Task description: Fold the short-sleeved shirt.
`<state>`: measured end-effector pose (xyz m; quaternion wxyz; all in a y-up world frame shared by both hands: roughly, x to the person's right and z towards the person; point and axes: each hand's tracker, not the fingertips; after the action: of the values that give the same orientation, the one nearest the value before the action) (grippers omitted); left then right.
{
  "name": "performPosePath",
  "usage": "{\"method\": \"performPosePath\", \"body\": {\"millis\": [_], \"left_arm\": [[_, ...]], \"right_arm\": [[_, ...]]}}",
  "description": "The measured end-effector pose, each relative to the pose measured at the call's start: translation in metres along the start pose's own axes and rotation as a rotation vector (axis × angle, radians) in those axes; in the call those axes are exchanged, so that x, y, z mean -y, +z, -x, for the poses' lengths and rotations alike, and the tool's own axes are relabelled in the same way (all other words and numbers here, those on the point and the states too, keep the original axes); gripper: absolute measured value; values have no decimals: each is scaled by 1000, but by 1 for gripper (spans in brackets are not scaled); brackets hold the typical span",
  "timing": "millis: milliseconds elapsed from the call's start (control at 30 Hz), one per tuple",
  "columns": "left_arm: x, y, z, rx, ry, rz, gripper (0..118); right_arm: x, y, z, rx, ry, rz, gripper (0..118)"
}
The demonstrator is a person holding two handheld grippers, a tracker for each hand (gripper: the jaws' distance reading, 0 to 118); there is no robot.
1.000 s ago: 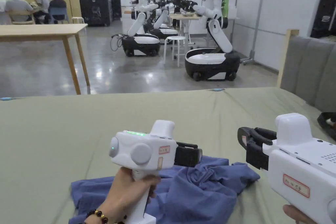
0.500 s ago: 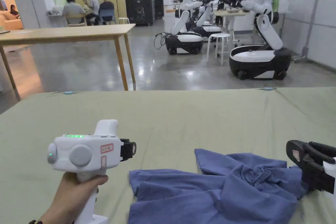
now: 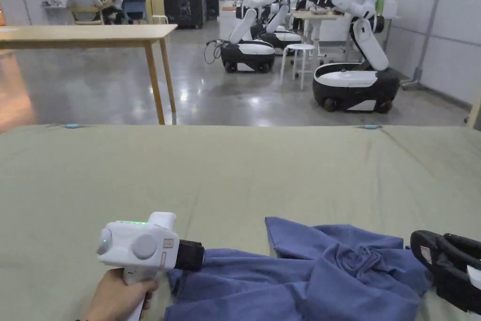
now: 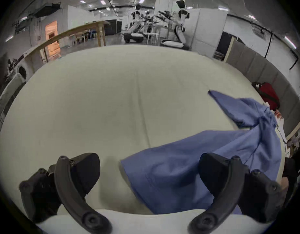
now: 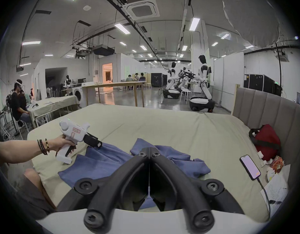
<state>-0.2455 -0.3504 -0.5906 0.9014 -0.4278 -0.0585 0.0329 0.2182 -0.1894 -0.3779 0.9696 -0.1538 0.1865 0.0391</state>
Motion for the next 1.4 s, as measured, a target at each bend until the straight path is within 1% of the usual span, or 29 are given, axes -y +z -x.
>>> {"method": "performPosePath", "body": {"millis": [33,100,133,200,233,267,300,333,433,467,533,633,700,733,800,833,867,900,933,967,1000,1067,1133,1167,1200,1233,1333,1367,1400], "left_arm": [[4,-3,-4,-5,-12,16,115],[10,-3,-16,-39,-77,35,111],[11,1,-21,-53,-106,27,98],[12,12,-28,-7,-159,11,67],[14,16,-32,-3,-175,0,43],[14,19,-35,-15,-187,-6,24],[15,20,-36,-16,-191,-1,13],[15,21,-36,6,-192,2,11],[14,20,-36,11,-161,29,4],[12,22,-34,19,-135,25,4],[5,33,-25,44,-93,-32,2],[-4,58,-14,142,12,-110,0],[-12,76,-11,173,41,-194,0],[-16,83,-12,186,49,-216,0],[-23,93,-17,177,22,-223,0],[-26,95,-20,172,9,-235,0],[-29,97,-22,162,-4,-235,0],[-32,97,-24,156,-9,-231,0],[-32,97,-26,156,-3,-227,0],[-32,95,-26,152,-5,-228,0],[-32,94,-26,146,-8,-231,0],[-31,90,-26,148,-3,-217,0],[-25,92,-35,137,-13,-197,0],[-24,91,-36,125,-20,-192,0],[-23,90,-37,122,-21,-184,0],[-24,90,-37,124,-22,-178,0],[-21,89,-40,119,-23,-168,0],[-22,89,-39,116,-24,-167,0],[-21,89,-40,114,-23,-167,0]], "right_arm": [[0,-1,-1,5,2,4,1],[0,-3,-1,12,4,9,1],[0,-3,-1,11,4,9,1],[0,-3,-1,5,0,6,1],[0,-3,-1,3,-2,4,1],[0,-3,-1,1,-3,3,1],[0,-4,-1,0,-4,2,1],[1,-4,-1,-1,-8,2,1],[2,-4,-4,2,-23,12,1],[2,-4,-8,5,-23,14,1],[1,0,-22,23,-25,6,2],[-3,-3,-67,114,-103,29,2],[0,-15,-99,198,-147,71,2],[4,-26,-115,211,-148,112,2],[15,-50,-143,227,-145,194,3],[22,-64,-155,195,-151,231,22],[29,-77,-166,164,-169,269,56],[39,-93,-176,155,-204,322,98],[49,-109,-183,169,-225,386,118],[57,-120,-188,189,-226,421,117],[65,-131,-193,180,-200,402,117],[79,-152,-197,203,-189,485,117],[89,-171,-200,172,-187,529,116],[92,-179,-198,162,-183,543,114],[94,-186,-195,165,-170,546,109],[95,-191,-192,167,-155,541,96],[93,-203,-172,103,-73,514,50],[94,-206,-166,97,-42,522,33],[94,-209,-161,90,-16,540,11]]}}
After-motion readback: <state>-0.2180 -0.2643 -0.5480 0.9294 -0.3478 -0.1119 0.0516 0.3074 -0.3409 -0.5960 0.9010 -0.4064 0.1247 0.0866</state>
